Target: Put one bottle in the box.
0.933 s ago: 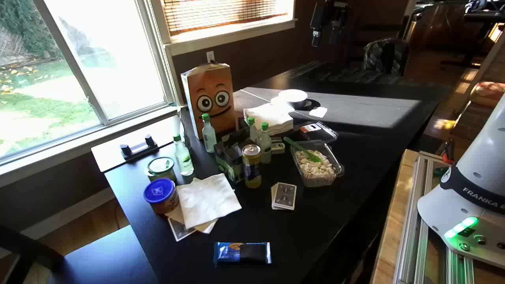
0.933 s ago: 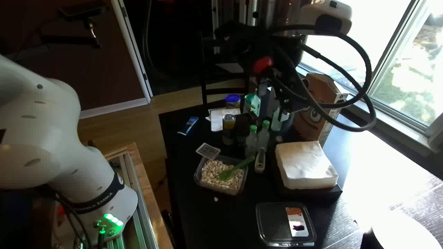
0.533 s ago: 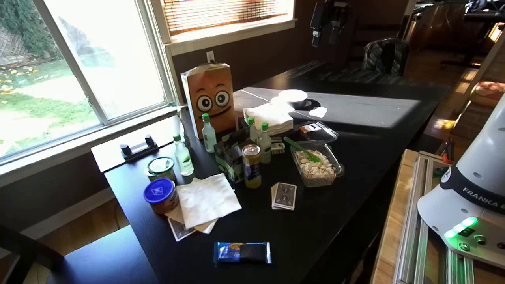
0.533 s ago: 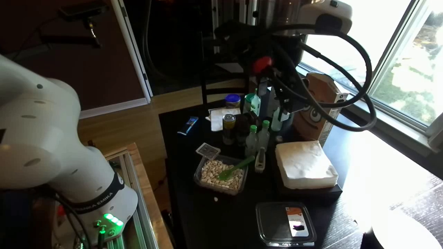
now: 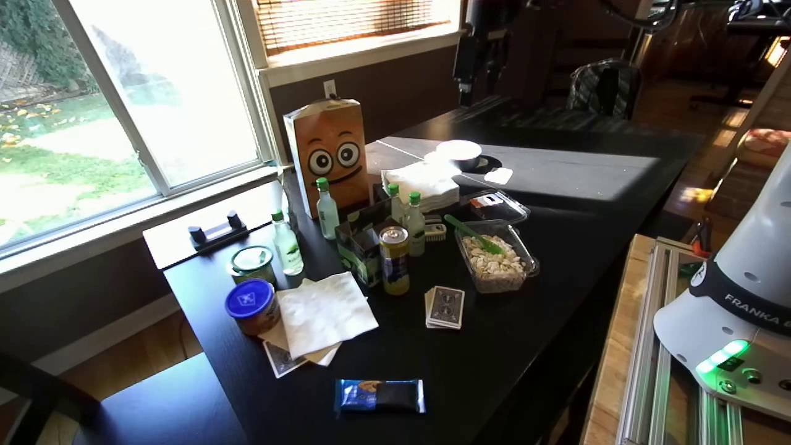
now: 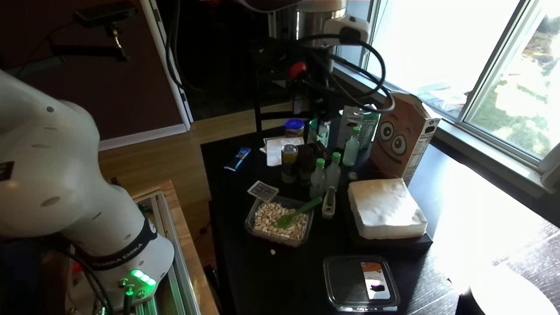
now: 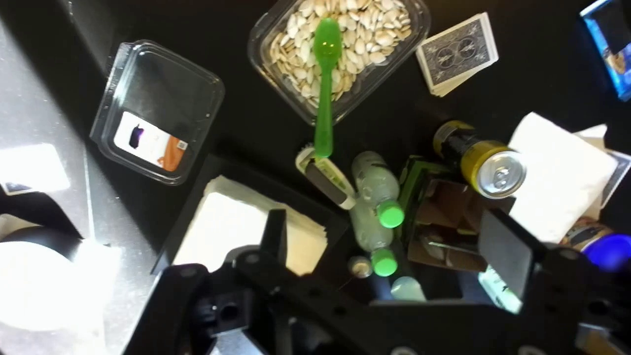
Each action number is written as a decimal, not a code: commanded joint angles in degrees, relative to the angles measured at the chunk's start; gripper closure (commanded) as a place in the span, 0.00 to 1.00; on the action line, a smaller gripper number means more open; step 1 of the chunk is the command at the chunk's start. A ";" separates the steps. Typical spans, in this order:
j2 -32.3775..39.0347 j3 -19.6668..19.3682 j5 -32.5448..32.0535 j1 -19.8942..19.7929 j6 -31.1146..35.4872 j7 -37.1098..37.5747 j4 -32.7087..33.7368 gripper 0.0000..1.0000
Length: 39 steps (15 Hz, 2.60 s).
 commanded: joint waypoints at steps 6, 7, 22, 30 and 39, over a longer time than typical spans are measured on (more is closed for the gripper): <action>13.35 10.08 -0.83 4.60 21.87 16.19 -5.34 0.00; 16.48 10.58 -2.03 4.27 24.71 18.46 -4.61 0.00; 32.27 2.84 -2.37 4.69 26.07 21.73 6.92 0.00; 32.12 3.01 0.87 3.77 27.28 19.50 4.32 0.00; 34.13 3.83 2.69 5.24 32.50 21.34 3.78 0.22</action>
